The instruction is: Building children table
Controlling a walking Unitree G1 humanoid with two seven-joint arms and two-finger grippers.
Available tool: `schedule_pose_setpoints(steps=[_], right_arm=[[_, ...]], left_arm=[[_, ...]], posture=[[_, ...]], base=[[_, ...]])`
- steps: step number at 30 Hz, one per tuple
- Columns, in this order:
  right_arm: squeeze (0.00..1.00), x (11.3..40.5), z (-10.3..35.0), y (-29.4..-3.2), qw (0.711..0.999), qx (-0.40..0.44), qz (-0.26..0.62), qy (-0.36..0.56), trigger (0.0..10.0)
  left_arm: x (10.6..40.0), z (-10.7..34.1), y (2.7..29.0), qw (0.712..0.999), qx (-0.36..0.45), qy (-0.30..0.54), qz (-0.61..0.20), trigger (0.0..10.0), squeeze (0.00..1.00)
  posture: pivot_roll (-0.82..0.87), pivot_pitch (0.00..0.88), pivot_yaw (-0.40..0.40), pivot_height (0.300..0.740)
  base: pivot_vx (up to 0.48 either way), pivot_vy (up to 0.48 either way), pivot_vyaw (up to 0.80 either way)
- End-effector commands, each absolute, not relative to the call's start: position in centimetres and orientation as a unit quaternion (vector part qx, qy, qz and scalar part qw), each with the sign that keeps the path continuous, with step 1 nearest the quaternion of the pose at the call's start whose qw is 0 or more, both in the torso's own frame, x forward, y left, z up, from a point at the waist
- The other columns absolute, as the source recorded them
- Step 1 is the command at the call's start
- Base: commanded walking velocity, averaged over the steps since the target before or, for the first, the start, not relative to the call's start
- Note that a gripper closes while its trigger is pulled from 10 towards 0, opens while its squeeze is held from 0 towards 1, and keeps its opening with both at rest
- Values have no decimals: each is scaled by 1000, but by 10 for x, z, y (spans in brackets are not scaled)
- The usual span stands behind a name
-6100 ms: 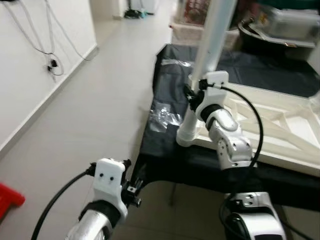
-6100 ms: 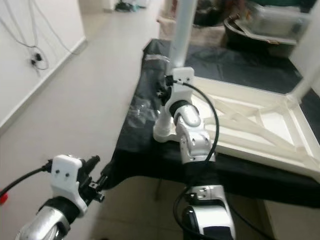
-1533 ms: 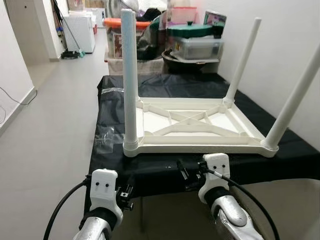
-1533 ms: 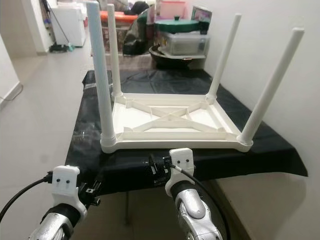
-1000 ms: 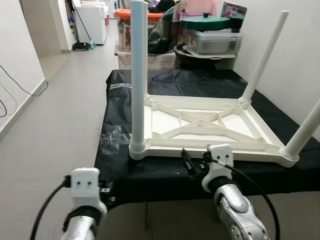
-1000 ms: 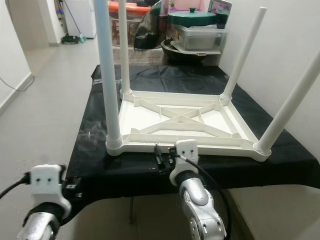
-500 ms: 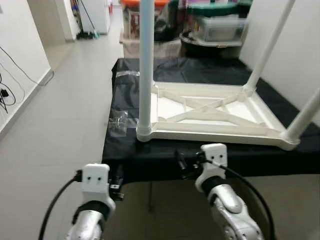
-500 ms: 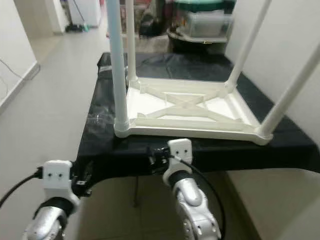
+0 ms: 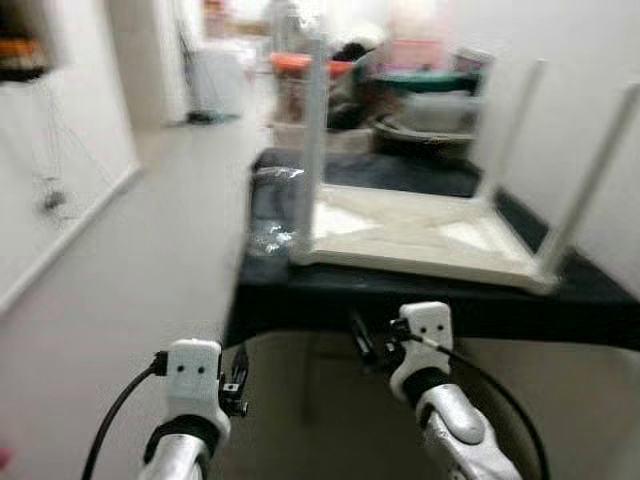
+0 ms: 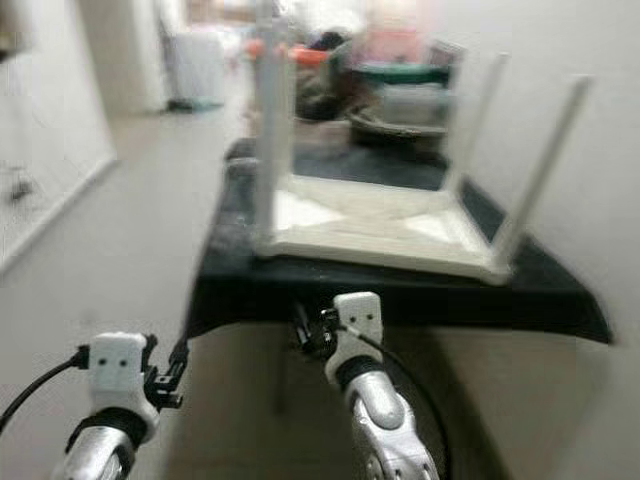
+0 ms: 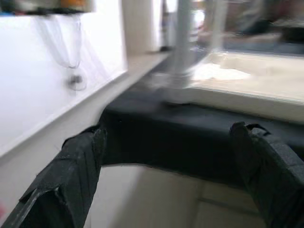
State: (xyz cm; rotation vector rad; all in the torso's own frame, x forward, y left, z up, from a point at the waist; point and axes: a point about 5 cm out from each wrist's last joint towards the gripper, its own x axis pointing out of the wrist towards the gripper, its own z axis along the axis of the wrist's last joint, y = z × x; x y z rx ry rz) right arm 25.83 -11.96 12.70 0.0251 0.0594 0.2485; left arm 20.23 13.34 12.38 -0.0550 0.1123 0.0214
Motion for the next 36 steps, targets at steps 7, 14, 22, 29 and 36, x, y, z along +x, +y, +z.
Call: schedule_pose_setpoints(steps=[7,14,22,29,36], right_arm=[[0,259,128,-121,992,9,124,30,10000],[0,264,135,-131,997,5,80,5,10000],[0,268,140,-141,999,0,45,-8,10000],[0,270,143,-135,999,-1,52,-14,10000],[0,272,142,-135,999,-1,50,-15,10000]], left_arm=[[206,129,134,999,-19,42,16,10000,0],[209,136,139,999,-18,25,28,10000,0],[213,140,144,999,-13,14,36,10000,0],[215,142,147,999,-6,6,44,10000,0],[216,144,149,999,-3,3,46,10000,0]], posture=[[67,0,-60,740],[70,0,-63,740],[70,0,-60,740],[76,0,-65,740],[78,0,-64,740]], base=[[0,0,0],[0,0,0],[0,0,-400],[0,0,0],[0,0,0]])
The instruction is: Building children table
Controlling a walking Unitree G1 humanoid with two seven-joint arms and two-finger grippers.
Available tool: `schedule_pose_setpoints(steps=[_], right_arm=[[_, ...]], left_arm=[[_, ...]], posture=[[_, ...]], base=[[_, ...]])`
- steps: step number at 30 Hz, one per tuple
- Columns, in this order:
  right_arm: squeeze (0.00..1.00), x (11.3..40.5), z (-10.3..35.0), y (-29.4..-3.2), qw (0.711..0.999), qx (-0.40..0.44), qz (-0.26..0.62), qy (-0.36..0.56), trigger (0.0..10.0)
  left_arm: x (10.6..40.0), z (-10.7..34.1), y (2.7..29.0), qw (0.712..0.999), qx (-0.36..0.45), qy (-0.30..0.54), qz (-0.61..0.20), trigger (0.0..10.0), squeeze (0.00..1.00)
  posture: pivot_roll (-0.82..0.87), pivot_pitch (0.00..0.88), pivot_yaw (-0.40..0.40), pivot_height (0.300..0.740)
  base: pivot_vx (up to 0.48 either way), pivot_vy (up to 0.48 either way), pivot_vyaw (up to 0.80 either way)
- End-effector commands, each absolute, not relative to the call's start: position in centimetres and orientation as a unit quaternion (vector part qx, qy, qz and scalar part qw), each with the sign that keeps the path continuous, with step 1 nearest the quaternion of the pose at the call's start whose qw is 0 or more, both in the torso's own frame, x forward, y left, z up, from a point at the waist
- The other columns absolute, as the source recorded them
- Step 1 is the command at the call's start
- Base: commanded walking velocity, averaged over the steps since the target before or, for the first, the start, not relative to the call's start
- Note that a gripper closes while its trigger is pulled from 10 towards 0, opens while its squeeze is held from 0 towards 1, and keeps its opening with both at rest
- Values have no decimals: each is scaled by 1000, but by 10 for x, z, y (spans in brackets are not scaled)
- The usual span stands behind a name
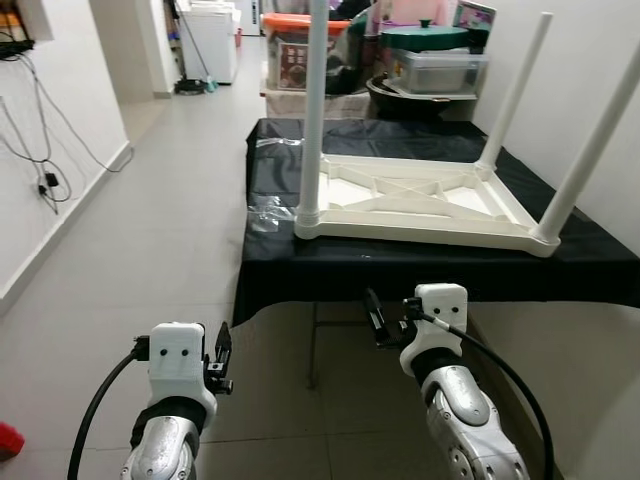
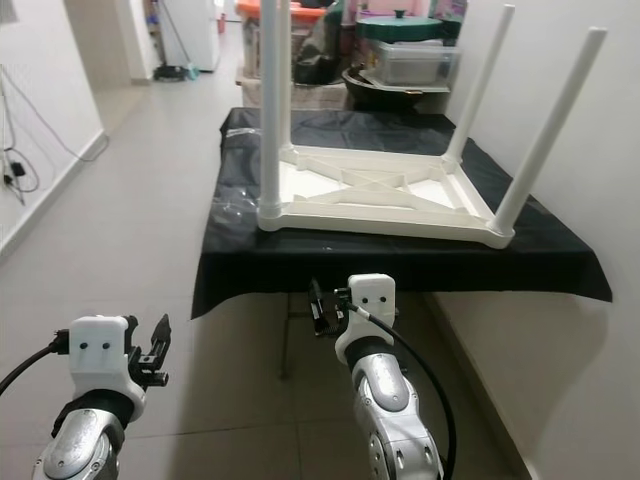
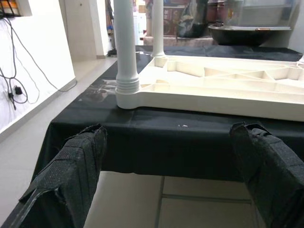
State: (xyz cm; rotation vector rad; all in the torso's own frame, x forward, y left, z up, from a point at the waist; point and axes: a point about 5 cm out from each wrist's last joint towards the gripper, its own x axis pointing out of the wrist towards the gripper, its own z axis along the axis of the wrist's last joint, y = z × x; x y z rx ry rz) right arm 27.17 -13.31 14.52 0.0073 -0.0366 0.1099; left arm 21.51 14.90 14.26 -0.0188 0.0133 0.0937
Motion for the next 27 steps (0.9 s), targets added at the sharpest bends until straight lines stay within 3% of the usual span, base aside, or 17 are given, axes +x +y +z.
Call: schedule_pose_setpoints(steps=[1,27], right_arm=[[0,273,142,-135,999,-1,49,-14,10000],[0,279,141,-139,999,-9,43,-18,10000]], left_arm=[[216,144,149,999,-3,2,47,10000,0],[218,144,146,999,-1,-1,37,10000,0]], posture=[[79,0,-68,740],[82,0,-61,740]], base=[[0,0,0],[0,0,0]])
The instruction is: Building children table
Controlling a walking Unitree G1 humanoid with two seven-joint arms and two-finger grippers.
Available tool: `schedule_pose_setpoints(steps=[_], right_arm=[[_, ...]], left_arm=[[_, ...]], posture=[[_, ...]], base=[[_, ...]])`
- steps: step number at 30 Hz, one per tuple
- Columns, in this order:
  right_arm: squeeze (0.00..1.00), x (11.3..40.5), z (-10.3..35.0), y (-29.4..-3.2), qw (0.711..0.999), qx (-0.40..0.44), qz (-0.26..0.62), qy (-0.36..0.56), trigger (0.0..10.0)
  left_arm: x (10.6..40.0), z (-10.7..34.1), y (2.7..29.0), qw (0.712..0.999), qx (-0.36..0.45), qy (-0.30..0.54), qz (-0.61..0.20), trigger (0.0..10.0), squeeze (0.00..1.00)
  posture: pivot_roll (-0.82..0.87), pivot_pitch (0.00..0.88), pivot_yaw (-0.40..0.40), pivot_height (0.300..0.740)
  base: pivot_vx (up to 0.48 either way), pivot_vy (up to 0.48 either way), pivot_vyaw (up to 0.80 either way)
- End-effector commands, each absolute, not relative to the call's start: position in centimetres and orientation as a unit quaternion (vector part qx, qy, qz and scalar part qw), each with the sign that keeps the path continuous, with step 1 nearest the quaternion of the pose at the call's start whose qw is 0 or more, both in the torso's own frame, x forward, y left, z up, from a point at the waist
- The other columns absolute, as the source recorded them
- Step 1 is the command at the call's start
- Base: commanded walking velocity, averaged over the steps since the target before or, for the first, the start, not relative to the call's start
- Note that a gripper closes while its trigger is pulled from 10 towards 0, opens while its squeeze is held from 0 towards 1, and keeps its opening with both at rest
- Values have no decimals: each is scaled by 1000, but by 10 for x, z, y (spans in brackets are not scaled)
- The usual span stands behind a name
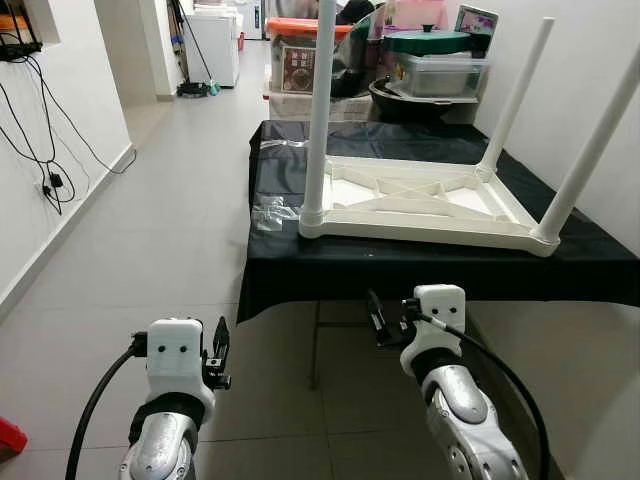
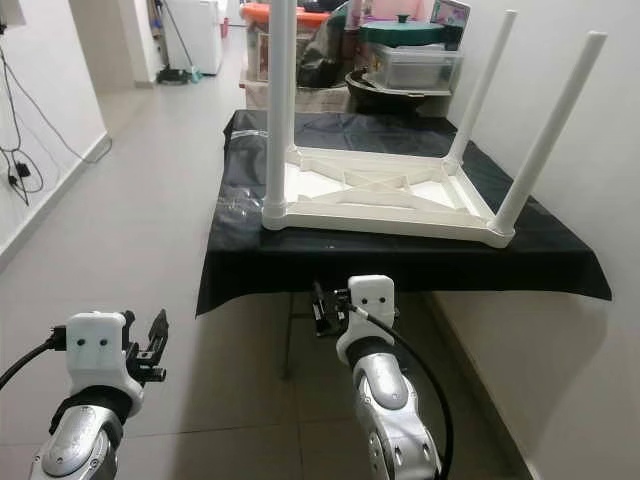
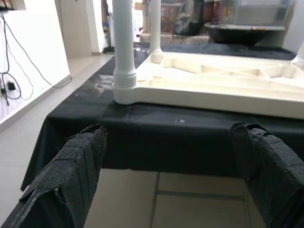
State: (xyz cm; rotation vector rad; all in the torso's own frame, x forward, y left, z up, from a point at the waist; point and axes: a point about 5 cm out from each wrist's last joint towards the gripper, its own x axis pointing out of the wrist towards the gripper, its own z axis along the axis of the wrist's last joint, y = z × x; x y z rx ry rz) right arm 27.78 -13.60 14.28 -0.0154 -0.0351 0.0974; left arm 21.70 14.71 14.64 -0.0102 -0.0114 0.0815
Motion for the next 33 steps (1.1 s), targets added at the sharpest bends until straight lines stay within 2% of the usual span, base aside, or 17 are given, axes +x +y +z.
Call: schedule_pose_setpoints(steps=[1,7,33], right_arm=[[0,280,141,-140,999,-9,42,-19,10000],[0,280,141,-140,999,-8,38,-19,10000],[0,282,141,-140,999,-9,36,-22,10000]], left_arm=[[218,144,145,999,0,-1,37,10000,0],[217,145,144,999,10,-6,32,10000,0],[218,144,141,1000,8,-5,27,10000,0]], posture=[[82,0,-61,740],[84,0,-60,740],[86,0,-67,740]], base=[[0,0,0],[0,0,0],[257,0,0]])
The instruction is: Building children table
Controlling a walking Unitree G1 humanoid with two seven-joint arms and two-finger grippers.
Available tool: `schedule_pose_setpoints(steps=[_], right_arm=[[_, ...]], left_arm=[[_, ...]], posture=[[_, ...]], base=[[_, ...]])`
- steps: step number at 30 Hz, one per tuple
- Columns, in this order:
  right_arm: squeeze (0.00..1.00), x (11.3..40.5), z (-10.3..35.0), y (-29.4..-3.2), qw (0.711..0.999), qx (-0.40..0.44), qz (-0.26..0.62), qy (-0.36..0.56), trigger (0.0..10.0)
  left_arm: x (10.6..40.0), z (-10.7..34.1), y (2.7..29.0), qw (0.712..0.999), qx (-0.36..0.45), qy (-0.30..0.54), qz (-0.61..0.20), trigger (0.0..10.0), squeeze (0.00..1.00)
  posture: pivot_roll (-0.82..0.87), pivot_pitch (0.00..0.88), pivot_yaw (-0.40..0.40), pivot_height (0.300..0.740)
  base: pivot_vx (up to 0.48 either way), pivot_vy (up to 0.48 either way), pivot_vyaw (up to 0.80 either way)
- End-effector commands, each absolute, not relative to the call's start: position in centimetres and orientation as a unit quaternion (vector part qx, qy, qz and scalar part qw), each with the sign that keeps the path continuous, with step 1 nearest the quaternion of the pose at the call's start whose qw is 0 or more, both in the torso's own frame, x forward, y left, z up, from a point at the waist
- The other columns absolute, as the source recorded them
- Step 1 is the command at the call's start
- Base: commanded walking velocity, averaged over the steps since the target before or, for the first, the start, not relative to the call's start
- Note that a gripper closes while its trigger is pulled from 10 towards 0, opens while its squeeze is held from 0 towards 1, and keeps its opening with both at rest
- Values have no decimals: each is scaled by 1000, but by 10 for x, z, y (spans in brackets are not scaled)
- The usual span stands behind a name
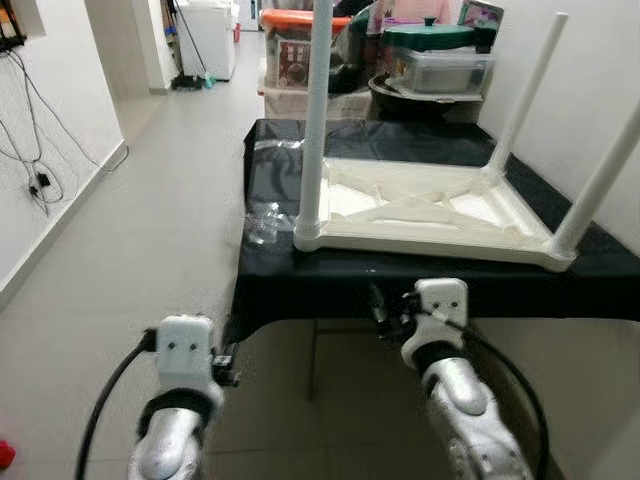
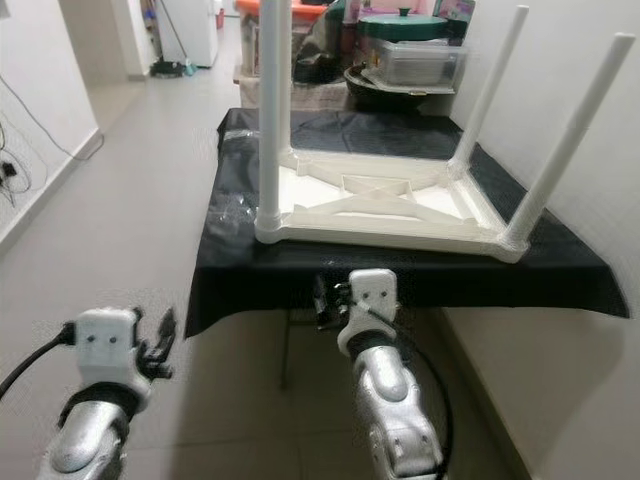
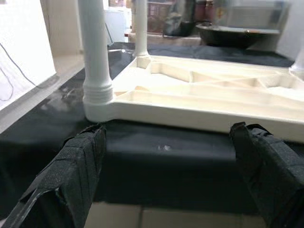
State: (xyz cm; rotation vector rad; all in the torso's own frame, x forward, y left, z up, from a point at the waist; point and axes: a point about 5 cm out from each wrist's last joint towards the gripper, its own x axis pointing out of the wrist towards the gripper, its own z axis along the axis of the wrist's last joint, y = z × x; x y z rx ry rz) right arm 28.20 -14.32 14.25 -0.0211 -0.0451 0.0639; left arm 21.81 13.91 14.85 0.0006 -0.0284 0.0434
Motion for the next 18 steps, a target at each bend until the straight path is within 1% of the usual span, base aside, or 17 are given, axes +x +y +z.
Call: schedule_pose_setpoints(steps=[1,18], right_arm=[[0,283,141,-140,999,-10,36,-23,10000],[0,287,142,-145,999,-13,29,-26,10000]], left_arm=[[218,144,141,1000,8,-5,28,10000,0],[219,147,142,999,7,-13,30,10000,0]], posture=[[86,0,-67,740],[89,0,-72,740]], base=[[270,0,0],[274,0,0]])
